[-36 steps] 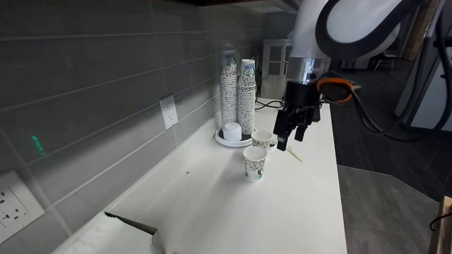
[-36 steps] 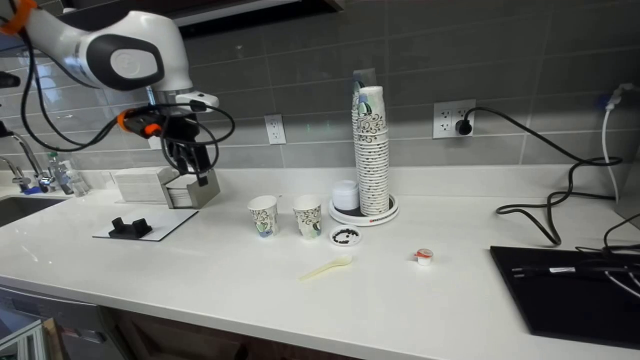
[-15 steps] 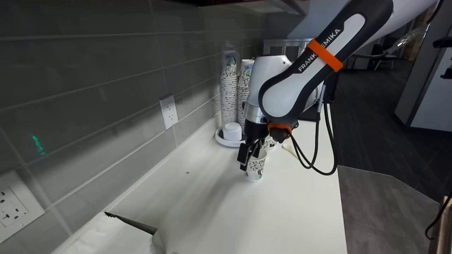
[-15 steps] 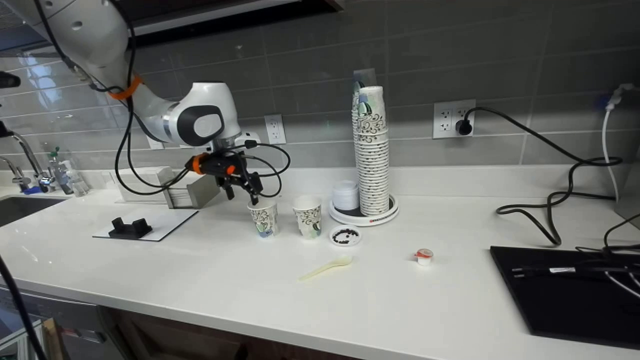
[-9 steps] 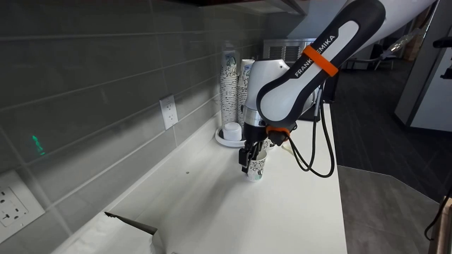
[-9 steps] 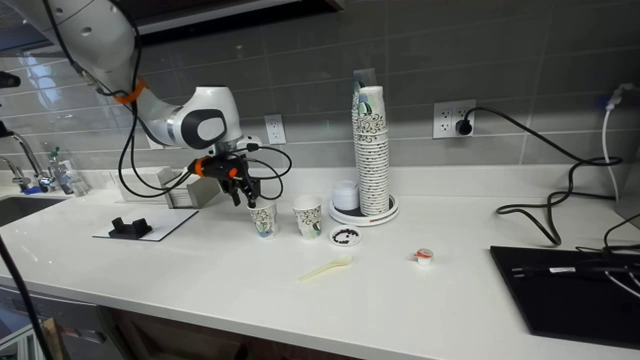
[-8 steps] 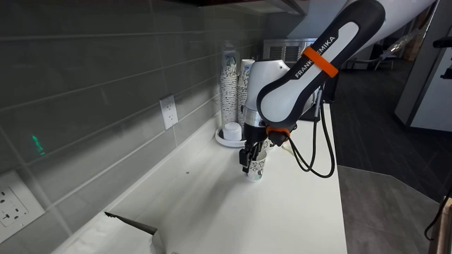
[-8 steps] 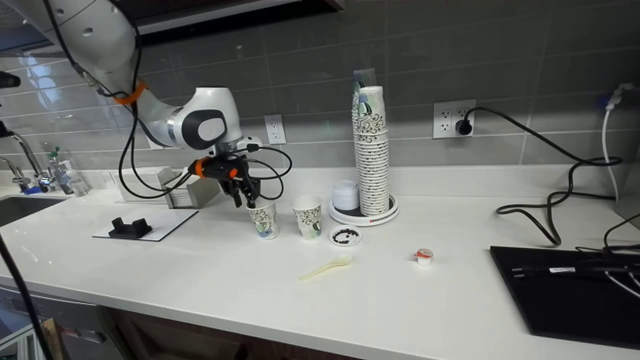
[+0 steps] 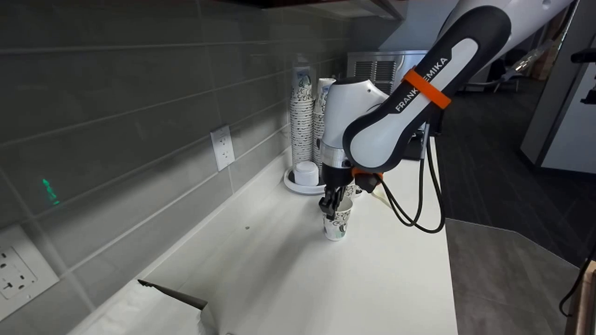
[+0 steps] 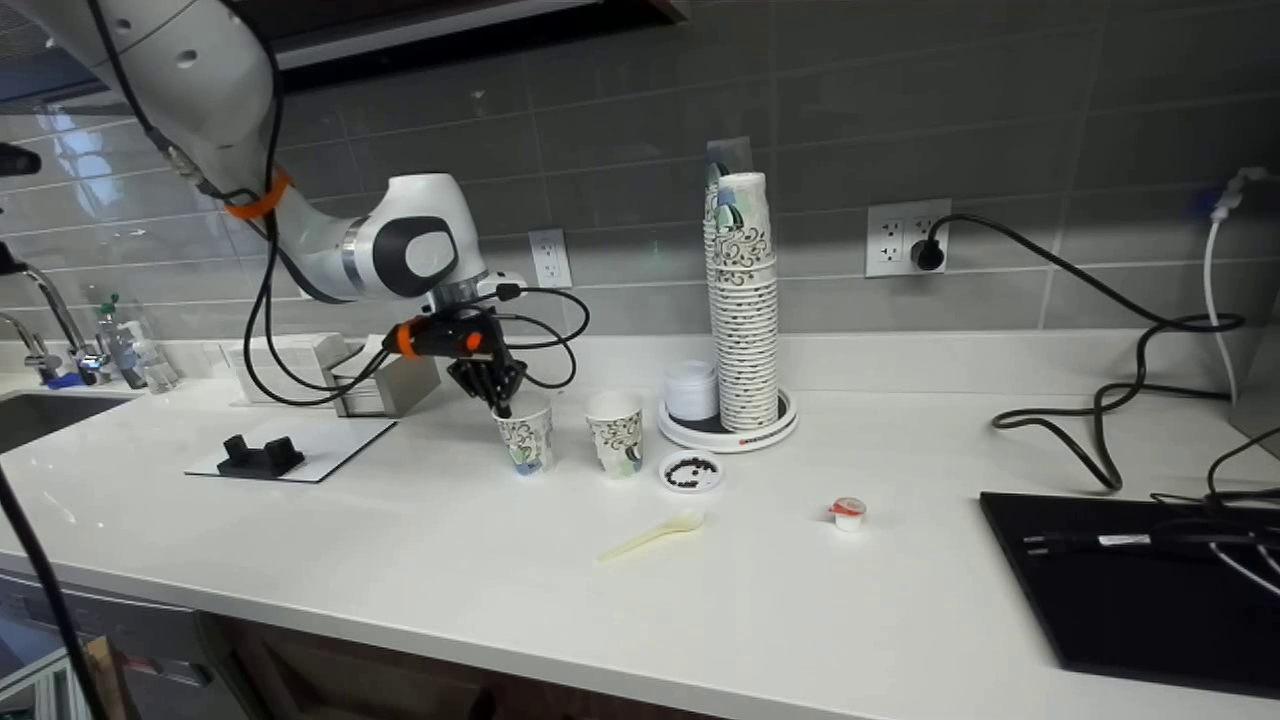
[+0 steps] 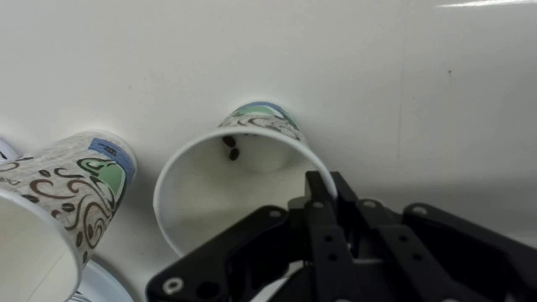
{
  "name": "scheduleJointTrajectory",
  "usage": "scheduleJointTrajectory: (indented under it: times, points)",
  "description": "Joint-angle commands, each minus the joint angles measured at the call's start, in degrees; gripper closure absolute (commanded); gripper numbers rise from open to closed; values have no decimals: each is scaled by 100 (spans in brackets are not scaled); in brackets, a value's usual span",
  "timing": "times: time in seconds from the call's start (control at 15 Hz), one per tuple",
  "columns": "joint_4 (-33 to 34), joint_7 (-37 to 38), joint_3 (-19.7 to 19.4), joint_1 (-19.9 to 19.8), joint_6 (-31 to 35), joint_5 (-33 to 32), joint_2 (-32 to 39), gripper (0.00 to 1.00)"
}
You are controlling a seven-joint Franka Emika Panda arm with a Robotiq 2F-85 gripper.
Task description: Pour the contents in the cup into the other cup
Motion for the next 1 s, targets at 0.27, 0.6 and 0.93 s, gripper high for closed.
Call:
scheduleJointTrajectory:
  times: [0.27,0.6,0.93]
  points:
    - [-7,3,118,-143,-276,247,-446,99]
    - [-194,-599,345,-625,-578,1610,-1177,99]
    - [-313,-2273,232,-1087,-1132,3829,-1675,99]
